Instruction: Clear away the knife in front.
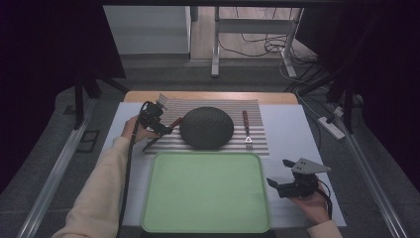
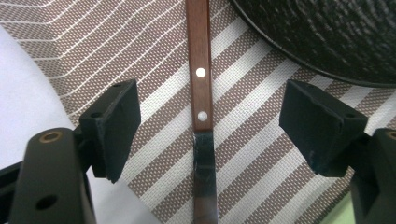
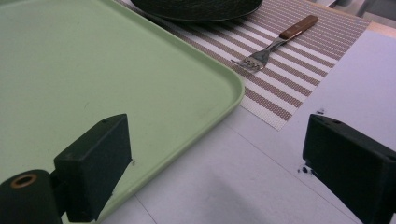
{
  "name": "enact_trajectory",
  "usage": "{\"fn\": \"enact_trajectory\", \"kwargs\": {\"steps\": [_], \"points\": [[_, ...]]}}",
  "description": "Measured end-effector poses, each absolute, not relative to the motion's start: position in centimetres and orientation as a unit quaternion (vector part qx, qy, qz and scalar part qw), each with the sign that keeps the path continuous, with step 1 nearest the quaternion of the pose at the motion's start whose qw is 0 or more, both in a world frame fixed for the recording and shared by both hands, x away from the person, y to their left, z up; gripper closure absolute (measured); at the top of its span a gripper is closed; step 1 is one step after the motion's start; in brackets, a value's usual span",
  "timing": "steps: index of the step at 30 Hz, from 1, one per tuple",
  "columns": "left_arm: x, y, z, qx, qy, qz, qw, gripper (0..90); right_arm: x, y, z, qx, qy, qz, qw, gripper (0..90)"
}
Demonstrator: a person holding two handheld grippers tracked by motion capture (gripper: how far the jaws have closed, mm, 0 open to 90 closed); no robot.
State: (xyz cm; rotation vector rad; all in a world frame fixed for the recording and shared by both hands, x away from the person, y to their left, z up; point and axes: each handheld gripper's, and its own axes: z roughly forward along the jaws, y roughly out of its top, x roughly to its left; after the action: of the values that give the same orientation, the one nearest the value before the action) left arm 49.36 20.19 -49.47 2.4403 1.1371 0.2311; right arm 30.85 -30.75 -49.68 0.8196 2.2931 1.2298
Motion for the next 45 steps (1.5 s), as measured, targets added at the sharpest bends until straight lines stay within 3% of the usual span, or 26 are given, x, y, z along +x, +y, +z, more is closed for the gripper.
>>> {"fn": "enact_trajectory", "kwargs": {"steps": [11, 18, 24, 33, 45], "points": [[50.2, 19.9, -50.8, 0.884, 0.419, 0.081, 0.19, 26.7, 30.9, -30.7, -49.8, 0.294, 0.824, 0.44, 0.202, 7.9], [50.3, 20.2, -51.2, 0.887, 0.419, 0.072, 0.181, 40.1, 30.9, -30.7, -49.8, 0.295, 0.824, 0.44, 0.201, 7.9], [50.4, 20.1, -51.4, 0.891, 0.414, 0.068, 0.172, 45.6, 30.9, -30.7, -49.8, 0.295, 0.825, 0.439, 0.201, 7.9], [50.6, 19.9, -51.2, 0.896, 0.407, 0.052, 0.17, 65.2, 30.9, -30.7, -49.8, 0.295, 0.826, 0.436, 0.201, 7.9], [50.9, 19.7, -51.0, 0.897, 0.41, 0.048, 0.158, 76.3, 31.0, -30.6, -49.9, 0.296, 0.828, 0.433, 0.198, 7.9]]}}
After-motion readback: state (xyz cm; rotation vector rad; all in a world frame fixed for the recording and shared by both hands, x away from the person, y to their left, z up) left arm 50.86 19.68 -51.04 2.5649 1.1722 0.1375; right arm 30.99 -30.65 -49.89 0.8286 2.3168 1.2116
